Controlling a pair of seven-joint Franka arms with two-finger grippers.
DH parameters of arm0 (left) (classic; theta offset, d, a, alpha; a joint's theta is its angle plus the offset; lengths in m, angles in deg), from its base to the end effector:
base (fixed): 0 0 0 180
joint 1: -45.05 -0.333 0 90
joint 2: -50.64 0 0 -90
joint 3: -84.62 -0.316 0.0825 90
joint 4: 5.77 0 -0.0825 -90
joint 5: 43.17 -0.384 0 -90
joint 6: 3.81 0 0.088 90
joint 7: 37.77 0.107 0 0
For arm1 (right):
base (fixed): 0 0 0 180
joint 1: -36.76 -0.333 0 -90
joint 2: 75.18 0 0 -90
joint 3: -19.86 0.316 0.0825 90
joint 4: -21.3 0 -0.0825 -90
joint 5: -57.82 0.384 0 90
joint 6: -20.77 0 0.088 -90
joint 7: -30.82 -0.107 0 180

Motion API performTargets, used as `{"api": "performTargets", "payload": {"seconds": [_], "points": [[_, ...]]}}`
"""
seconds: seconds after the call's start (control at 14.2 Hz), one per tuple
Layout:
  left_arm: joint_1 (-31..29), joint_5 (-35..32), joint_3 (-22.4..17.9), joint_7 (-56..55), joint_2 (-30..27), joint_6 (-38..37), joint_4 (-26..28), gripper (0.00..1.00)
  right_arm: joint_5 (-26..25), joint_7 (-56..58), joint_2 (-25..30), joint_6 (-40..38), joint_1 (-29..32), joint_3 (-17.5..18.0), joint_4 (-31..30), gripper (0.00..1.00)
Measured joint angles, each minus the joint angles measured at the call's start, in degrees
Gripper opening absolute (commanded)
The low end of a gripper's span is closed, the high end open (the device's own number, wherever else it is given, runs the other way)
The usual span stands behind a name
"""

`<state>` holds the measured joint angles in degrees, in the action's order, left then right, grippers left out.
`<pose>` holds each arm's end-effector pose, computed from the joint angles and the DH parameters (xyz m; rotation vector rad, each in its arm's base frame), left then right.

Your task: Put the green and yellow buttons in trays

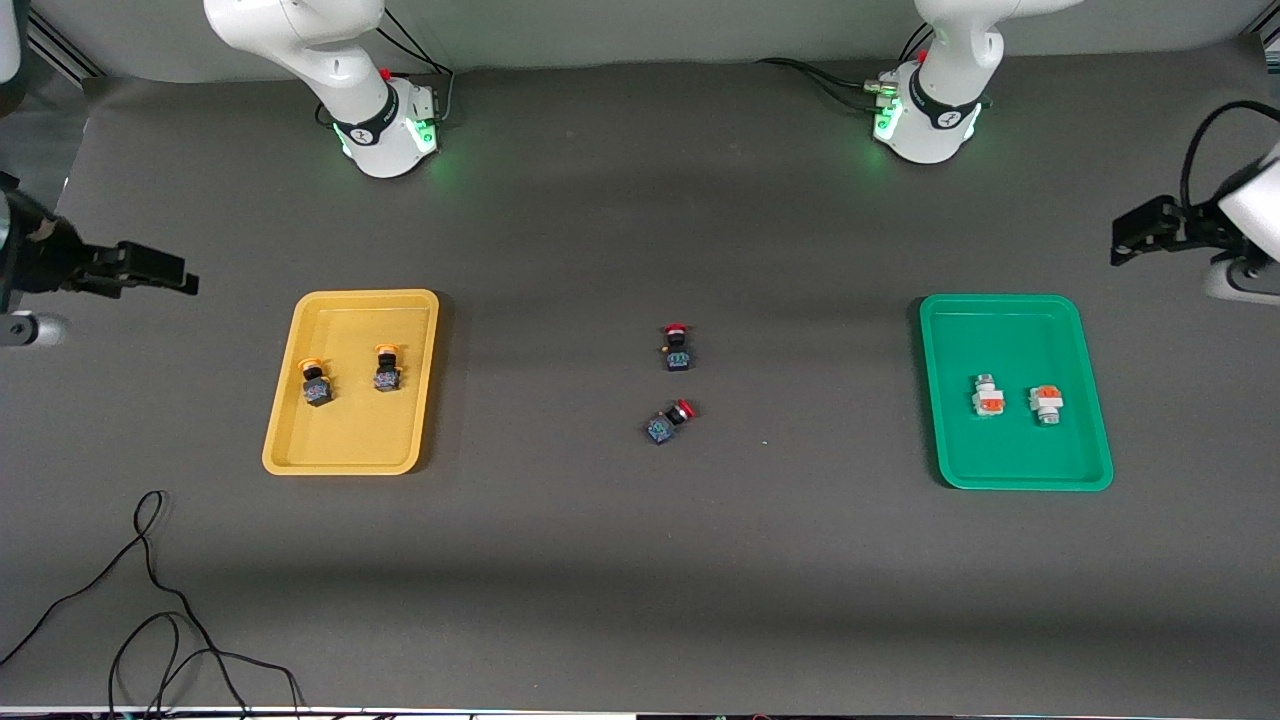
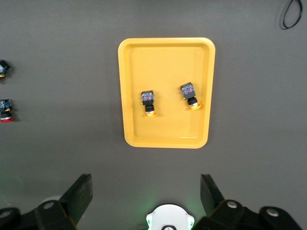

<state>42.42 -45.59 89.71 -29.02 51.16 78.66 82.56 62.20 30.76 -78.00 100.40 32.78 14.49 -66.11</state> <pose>0.5429 -0.0181 0.6224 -3.0871 0.2980 0.1761 0.5491 -0.0028 0.6046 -3.0548 0.0288 0.2818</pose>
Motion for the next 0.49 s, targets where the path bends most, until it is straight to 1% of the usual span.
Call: {"api": "performTargets", "payload": {"seconds": [0.07, 0.35, 0.42, 0.49], "points": [[1.6, 0.3, -1.0, -0.3, 0.0, 0.0, 0.2, 1.0, -0.1, -0.2, 2.0, 0.7, 0.7, 1.4, -2.4, 1.0], [2.9, 1.3, -1.6, -1.6, 0.0, 0.0, 0.9, 1.0, -0.2, -0.3, 7.5, 1.3, 0.6, 2.0, -7.3, 1.0], [2.9, 1.3, -1.7, -1.7, 0.0, 0.0, 1.0, 1.0, -0.2, -0.3, 8.6, 1.2, 0.0, 1.5, -8.0, 1.0], [2.9, 1.5, -1.8, -1.7, 0.0, 0.0, 1.0, 1.0, -0.2, -0.3, 9.5, 1.2, -1.8, 0.1, -8.4, 1.0]]}}
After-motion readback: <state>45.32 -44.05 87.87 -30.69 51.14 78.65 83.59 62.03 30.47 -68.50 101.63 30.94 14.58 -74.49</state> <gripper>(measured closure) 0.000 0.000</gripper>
